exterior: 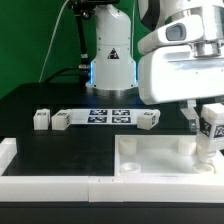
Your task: Assemble one leg
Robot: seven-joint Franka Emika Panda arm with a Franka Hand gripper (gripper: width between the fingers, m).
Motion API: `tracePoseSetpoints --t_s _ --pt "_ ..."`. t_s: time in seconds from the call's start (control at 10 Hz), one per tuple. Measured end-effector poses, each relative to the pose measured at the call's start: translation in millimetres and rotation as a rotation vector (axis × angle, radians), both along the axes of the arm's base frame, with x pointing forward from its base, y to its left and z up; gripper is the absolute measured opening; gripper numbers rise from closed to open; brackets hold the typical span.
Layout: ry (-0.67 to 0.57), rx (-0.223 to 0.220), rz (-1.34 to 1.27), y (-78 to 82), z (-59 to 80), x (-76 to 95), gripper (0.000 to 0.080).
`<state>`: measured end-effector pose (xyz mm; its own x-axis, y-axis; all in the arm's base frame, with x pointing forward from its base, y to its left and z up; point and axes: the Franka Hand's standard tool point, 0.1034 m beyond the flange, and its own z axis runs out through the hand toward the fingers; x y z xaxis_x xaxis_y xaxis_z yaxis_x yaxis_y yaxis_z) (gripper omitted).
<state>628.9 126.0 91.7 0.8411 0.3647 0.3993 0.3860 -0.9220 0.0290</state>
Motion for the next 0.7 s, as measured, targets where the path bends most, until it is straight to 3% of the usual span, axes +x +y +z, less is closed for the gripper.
tracePoseSetpoints --t_s 0.7 --pt "0.008 -0.001 -0.004 -4.3 -11.2 -3.5 0.0288"
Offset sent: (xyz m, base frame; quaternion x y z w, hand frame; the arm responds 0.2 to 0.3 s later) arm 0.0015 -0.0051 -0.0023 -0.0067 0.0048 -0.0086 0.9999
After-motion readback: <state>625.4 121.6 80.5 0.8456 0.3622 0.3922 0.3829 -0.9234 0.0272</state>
